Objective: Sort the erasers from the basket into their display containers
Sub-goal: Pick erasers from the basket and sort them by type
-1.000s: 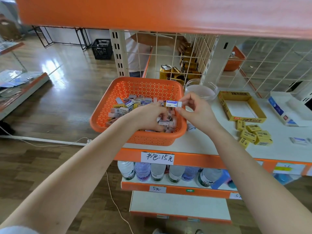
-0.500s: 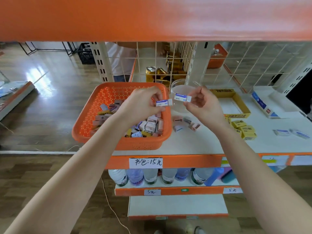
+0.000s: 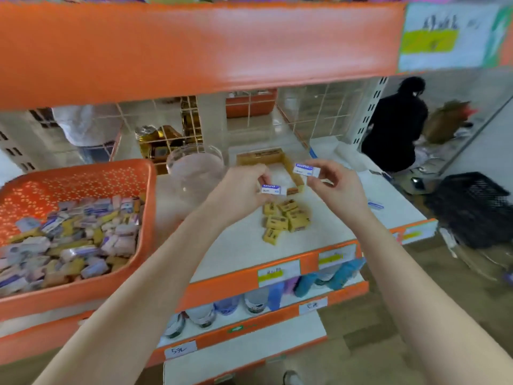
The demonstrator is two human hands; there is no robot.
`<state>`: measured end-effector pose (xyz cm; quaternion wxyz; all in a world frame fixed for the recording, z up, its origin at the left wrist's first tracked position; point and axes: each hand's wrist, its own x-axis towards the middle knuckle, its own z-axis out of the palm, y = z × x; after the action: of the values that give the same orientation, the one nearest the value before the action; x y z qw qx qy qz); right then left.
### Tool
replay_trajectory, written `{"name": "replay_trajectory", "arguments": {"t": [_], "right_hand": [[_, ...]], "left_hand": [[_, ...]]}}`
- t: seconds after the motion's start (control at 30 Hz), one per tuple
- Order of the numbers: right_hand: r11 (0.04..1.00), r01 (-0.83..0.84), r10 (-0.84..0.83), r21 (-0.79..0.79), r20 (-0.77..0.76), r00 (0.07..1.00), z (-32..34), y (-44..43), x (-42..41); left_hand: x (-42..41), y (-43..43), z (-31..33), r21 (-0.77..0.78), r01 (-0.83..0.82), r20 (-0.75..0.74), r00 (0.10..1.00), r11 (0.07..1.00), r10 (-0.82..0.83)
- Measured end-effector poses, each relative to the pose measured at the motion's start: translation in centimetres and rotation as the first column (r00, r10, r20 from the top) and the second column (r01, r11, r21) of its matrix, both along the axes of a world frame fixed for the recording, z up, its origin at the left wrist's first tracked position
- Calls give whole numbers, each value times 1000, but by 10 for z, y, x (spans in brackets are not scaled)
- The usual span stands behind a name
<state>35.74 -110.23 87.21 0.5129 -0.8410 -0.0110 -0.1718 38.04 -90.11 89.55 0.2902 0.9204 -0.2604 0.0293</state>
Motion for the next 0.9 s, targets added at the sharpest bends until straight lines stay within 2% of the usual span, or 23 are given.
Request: {"name": "replay_trajectory", "arguments": {"t": [0.2,0.3,0.4,0.53,0.7,0.9], "right_hand": [[990,108,-115,-87,-73,991,-19,-77,-8],[949,161,-196,-272,-109,974,-31,-109,-14],[879,128,-219,-459,-153,964,-40,-129,-19],[812,87,-227,-577,-175,958,-51,-143,-22],[786,92,-269,-611,-205,941,-61,-143,-23],[831,159,-252,-533,-106,962,-49,-125,-28]], "left_hand": [[12,-78,-26,30,17,-125,992,999,-13],[16,-110,-39,10,26,-146,989,1000,-24],[18,-137,-50,20,-3,-136,991,1000,6],[18,-163,-64,28,-44,-117,992,999,47],[15,-175,-70,57,-2,-117,993,998,8],[5,-149,-67,79,11,-73,997,997,-5]]}}
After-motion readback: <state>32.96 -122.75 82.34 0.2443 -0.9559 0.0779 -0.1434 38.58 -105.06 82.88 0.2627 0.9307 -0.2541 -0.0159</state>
